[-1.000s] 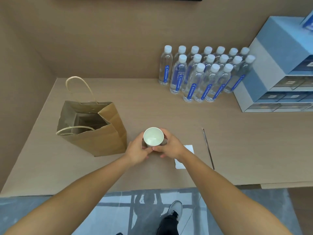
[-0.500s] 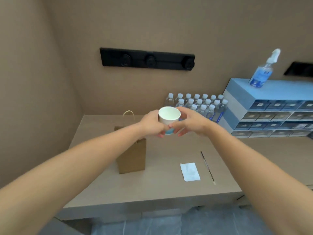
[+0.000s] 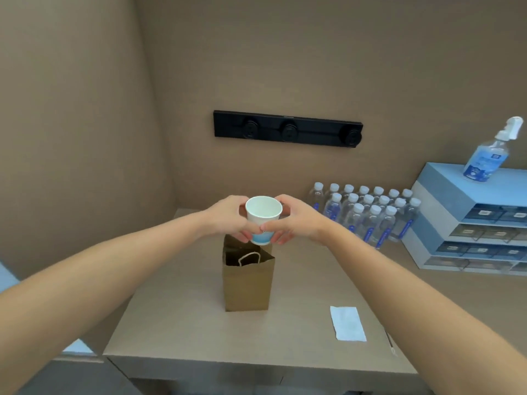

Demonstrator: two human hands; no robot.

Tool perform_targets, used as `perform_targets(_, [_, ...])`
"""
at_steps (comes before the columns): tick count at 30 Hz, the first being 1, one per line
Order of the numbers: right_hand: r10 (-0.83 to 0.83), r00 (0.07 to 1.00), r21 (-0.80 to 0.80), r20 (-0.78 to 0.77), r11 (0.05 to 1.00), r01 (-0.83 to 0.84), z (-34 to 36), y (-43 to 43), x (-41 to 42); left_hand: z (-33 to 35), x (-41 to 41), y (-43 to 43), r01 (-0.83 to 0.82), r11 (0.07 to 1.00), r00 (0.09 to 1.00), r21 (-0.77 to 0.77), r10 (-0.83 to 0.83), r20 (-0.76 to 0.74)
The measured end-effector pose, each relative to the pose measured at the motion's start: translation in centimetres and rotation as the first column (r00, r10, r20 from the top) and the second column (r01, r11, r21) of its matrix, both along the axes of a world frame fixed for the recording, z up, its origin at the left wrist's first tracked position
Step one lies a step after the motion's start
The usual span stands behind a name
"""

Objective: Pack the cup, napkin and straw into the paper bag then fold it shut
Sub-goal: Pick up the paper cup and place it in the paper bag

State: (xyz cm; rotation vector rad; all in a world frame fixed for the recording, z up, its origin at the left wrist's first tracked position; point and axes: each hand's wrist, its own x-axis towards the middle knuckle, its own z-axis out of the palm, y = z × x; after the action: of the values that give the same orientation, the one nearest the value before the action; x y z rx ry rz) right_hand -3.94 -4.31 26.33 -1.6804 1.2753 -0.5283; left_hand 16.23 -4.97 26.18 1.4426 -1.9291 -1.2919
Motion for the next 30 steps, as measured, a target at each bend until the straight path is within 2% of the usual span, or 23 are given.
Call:
perform_targets(9, [0.154, 0.980, 0.018, -0.125, 0.988, -0.153, -3.1, -3.2, 2.1, -3.4, 1.2, -0.3, -0.112, 0.994, 0.993, 0.013, 0.111, 0.051])
perform_targets(14, [0.175, 0.957, -0.058, -0.230, 0.980, -0.193, -4.4, -3.9, 3.2, -4.3, 1.4, -0.5, -0.108, 0.994, 0.991, 0.023, 0.105, 0.084])
perform_targets(17, [0.207, 0.921, -0.066, -0.329, 0.968, -0.241, -5.0, -4.3, 3.6, -5.0, 1.9, -0.5, -0.100, 0.995, 0.986, -0.004, 0.099, 0.132])
perform_targets(19, [0.224, 0.874, -0.076, -0.432, 0.956, -0.282, -5.3, -4.5, 4.1, -5.3, 2.5, -0.5, -0.121, 0.988, 0.973, -0.096, 0.137, 0.185])
perform_targets(21, [0.217, 0.830, -0.096, -0.514, 0.947, -0.307, -5.4, -4.6, 4.7, -5.9, 3.4, -0.7, -0.170, 0.978, 0.955, -0.122, 0.194, 0.225])
perform_targets(23, [0.203, 0.797, -0.108, -0.569, 0.942, -0.317, -5.7, -4.8, 5.4, -6.6, 4.1, -0.9, -0.215, 0.976, 0.928, -0.040, 0.217, 0.302])
perform_targets(25, [0.199, 0.753, -0.104, -0.627, 0.937, -0.334, -5.8, -4.8, 6.1, -7.5, 4.5, -0.6, -0.256, 0.956, 0.922, 0.141, 0.197, 0.334])
perform_targets(27, [0.197, 0.689, -0.102, -0.698, 0.924, -0.368, -6.2, -4.6, 6.7, -8.3, 4.5, -0.2, -0.286, 0.918, 0.942, 0.274, 0.217, 0.255])
perform_targets(30, [0.138, 0.521, -0.123, -0.842, 0.892, -0.435, -7.1, -4.2, 7.6, -9.5, 4.1, -0.2, -0.304, 0.909, 0.950, 0.287, 0.265, 0.166])
